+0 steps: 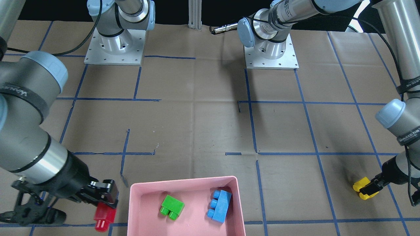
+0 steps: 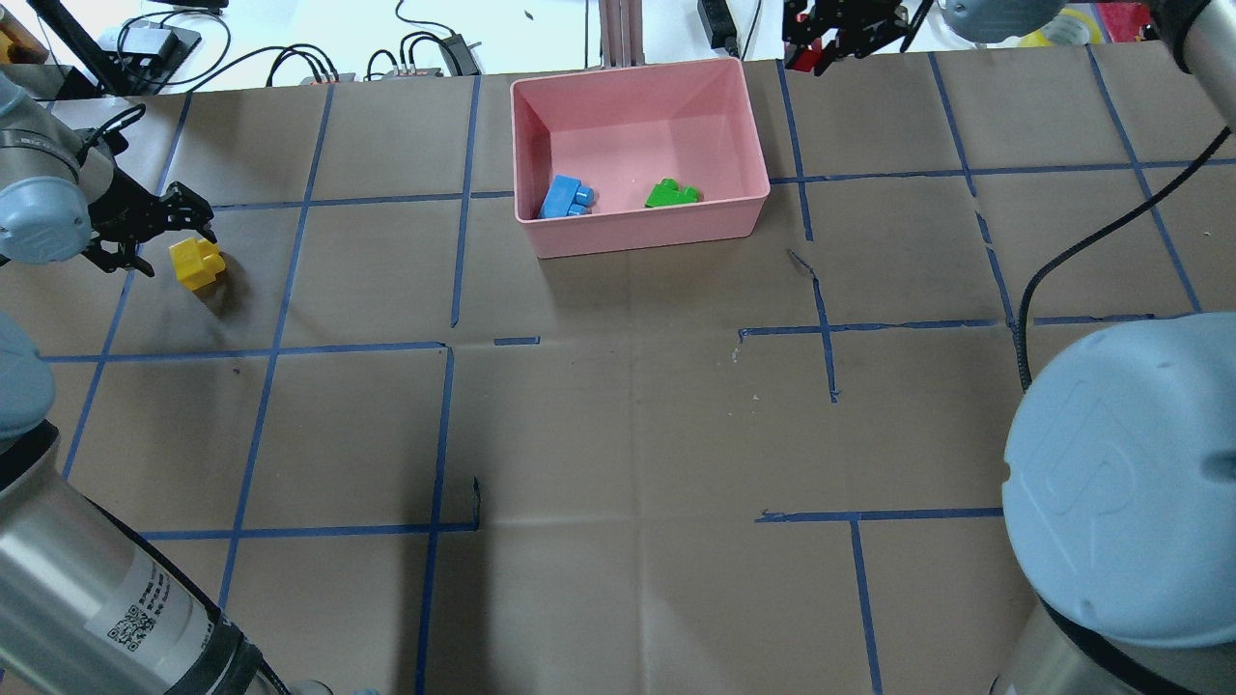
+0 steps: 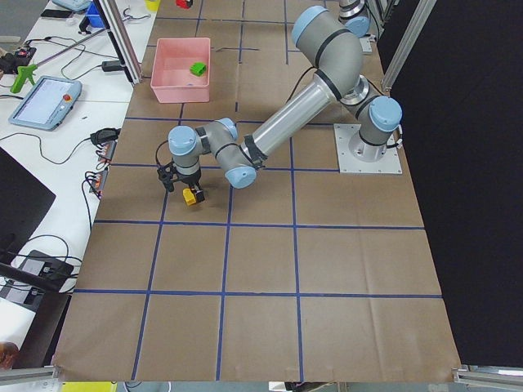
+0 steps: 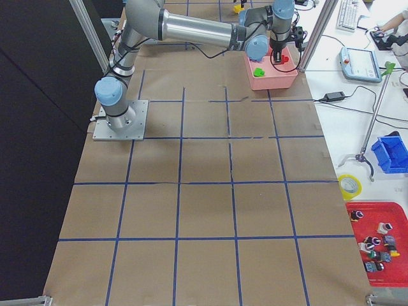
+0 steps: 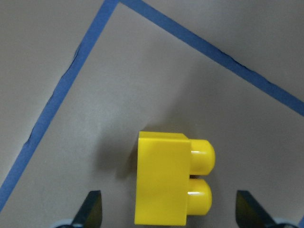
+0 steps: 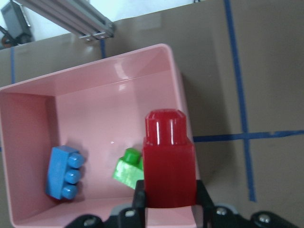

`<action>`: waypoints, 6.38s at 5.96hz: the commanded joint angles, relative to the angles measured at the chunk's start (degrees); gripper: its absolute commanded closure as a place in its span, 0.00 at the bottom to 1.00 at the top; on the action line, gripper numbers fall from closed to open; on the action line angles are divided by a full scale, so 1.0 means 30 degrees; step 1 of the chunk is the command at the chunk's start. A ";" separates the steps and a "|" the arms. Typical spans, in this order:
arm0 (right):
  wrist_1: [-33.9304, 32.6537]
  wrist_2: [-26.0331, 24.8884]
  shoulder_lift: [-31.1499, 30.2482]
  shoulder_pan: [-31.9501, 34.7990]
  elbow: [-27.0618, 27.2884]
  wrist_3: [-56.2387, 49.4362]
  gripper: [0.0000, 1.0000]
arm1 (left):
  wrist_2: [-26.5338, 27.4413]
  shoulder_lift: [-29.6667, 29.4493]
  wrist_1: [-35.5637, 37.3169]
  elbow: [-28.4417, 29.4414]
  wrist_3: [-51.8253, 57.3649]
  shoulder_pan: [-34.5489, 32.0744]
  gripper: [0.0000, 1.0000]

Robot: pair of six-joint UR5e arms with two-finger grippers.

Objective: Put all blocks into box

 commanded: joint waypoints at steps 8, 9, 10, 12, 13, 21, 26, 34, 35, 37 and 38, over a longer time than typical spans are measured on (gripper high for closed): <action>-0.2230 0.1616 0.2317 0.2781 -0.1074 0.4212 0.00 | -0.0139 -0.0705 0.1360 -0.0269 0.0043 -0.0023 0.48; 0.1520 0.1586 0.1064 0.2170 -0.0955 0.1476 0.00 | -0.0052 -0.0617 0.1099 -0.0008 0.0362 -0.0023 0.66; 0.4893 0.0831 -0.0080 0.1497 -0.0925 -0.0582 0.00 | -0.0051 -0.0239 0.1039 0.0052 0.0481 -0.0081 0.73; 0.9003 -0.2302 -0.2219 0.1080 -0.0925 -0.1863 0.00 | -0.0602 0.1395 -0.1138 0.1100 0.3164 -0.0228 0.72; 1.0913 -0.3065 -0.3535 0.1138 -0.0664 -0.1862 0.00 | -0.1333 0.2159 -0.3856 0.2471 0.3497 -0.0461 0.72; 0.7536 -0.6086 -1.0345 0.1168 0.7193 -0.0699 0.00 | -0.1605 -0.1249 -0.7563 0.9194 -0.7331 -1.3551 0.74; 0.7593 -0.6178 -1.0345 0.1168 0.7337 0.0071 0.00 | 0.0857 -0.1826 -0.5021 0.9018 -0.7020 -1.4291 0.00; 0.7505 -0.6119 -1.0140 0.1197 0.7015 0.0100 0.00 | 0.0066 1.3797 -0.9676 -0.3701 0.3734 -0.9487 0.00; 0.7505 -0.6119 -1.0140 0.1197 0.7015 0.0042 0.00 | 0.0124 1.3392 -0.9772 -0.3639 0.3676 -0.9515 0.00; 0.7505 -0.6090 -1.0169 0.1197 0.7015 0.0071 0.00 | 0.0067 1.3068 -1.0353 -0.2242 0.3618 -0.9545 0.00; 0.7505 -0.6090 -1.0169 0.1197 0.7044 0.0071 0.00 | 0.0066 1.2601 -1.1055 -0.1449 0.3501 -0.9603 0.00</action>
